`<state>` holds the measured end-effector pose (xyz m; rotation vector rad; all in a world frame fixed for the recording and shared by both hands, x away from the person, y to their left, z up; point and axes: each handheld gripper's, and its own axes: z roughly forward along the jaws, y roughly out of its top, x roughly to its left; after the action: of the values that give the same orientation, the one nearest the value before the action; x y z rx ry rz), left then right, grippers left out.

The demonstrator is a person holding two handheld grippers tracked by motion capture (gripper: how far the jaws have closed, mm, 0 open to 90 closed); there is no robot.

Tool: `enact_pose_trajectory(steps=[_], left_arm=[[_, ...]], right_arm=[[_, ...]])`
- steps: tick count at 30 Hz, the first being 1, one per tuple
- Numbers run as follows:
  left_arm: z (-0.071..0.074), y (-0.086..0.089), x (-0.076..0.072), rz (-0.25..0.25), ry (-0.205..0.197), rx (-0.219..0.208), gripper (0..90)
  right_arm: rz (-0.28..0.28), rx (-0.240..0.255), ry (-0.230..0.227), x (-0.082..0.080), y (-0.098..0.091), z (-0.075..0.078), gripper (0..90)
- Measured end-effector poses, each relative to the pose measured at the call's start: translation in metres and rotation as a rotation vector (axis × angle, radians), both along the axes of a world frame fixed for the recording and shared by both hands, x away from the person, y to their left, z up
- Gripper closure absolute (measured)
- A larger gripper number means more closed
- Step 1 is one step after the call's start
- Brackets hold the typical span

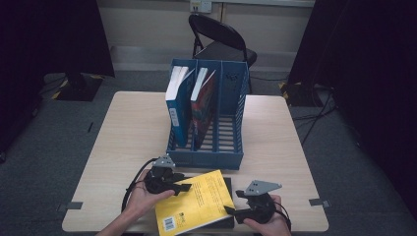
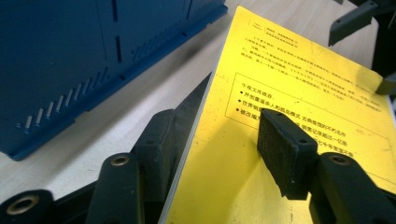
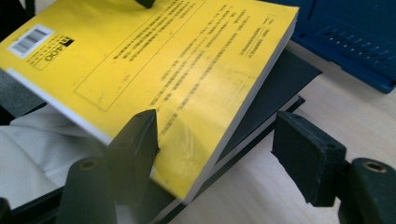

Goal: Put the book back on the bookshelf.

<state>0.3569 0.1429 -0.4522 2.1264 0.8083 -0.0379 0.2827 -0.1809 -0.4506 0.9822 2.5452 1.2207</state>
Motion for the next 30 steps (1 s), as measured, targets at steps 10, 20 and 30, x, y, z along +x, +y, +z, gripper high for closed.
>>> enact_pose_trajectory(steps=[10, 20, 30], left_arm=[[-0.001, -0.003, 0.001, 0.004, 0.006, -0.022, 54.1], [-0.001, -0.005, 0.0, 0.024, -0.02, -0.018, 54.0], [0.0, -0.004, -0.001, 0.021, -0.015, -0.021, 58.7]], right_arm=[[0.049, 0.019, 0.001, -0.007, 0.003, -0.002, 30.0], [0.083, 0.005, 0.01, -0.011, 0.008, -0.005, 28.4], [0.079, 0.004, 0.011, -0.01, 0.008, -0.005, 30.2]])
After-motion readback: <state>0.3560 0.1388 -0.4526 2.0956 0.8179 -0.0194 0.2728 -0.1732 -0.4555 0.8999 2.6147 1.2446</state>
